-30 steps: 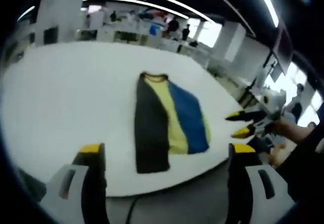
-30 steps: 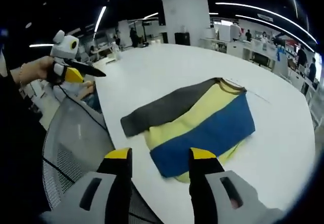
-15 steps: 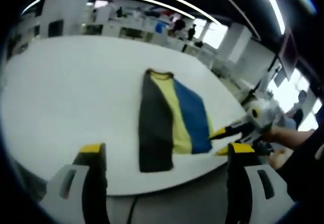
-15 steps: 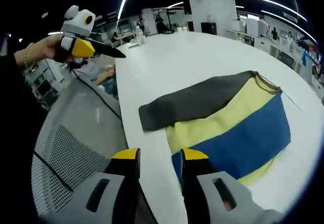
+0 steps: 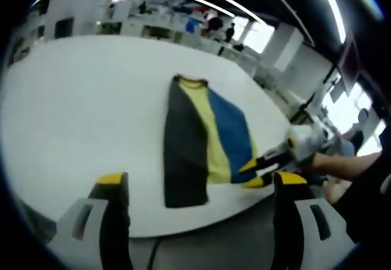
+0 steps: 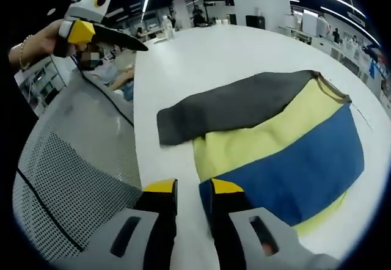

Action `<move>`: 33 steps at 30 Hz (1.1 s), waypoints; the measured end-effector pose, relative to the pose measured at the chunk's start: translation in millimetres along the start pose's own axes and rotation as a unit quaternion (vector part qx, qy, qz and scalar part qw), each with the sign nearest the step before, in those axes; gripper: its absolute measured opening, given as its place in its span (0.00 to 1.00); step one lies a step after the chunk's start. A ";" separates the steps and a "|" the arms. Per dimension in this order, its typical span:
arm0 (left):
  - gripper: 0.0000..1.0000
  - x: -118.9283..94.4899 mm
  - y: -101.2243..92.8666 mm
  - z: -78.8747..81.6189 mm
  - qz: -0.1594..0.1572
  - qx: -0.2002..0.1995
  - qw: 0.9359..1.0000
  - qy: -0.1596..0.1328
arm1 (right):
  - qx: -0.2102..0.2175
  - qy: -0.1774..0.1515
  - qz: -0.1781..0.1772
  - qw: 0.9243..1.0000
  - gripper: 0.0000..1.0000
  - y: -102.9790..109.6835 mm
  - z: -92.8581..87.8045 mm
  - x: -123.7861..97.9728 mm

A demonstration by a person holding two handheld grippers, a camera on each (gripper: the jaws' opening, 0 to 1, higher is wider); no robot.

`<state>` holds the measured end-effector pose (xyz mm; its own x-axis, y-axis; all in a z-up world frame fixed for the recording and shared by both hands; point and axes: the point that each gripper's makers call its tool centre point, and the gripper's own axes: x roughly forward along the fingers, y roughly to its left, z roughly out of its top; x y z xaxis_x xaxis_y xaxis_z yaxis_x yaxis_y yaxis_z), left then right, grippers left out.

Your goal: Fold the garment on the visible template until the final outline fits inside the template.

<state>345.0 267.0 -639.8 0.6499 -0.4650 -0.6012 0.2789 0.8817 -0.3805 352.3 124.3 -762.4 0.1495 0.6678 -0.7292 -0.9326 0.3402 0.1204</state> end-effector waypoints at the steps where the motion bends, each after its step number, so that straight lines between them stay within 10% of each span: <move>1: 0.95 0.9 0.1 -0.5 0.000 0.001 1.000 0.002 | 0.000 0.003 0.000 1.000 0.21 -0.2 -1.4 1.9; 33: 0.94 18.3 -5.9 2.8 -0.018 0.025 0.999 0.028 | -0.081 0.011 -0.063 0.995 0.07 -8.8 -12.6 14.2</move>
<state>357.3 253.5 -646.6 0.5991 -0.4986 -0.6265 0.3363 0.8668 -0.3682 358.4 122.4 -782.3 0.2639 0.6111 -0.7463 -0.9477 0.3083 -0.0826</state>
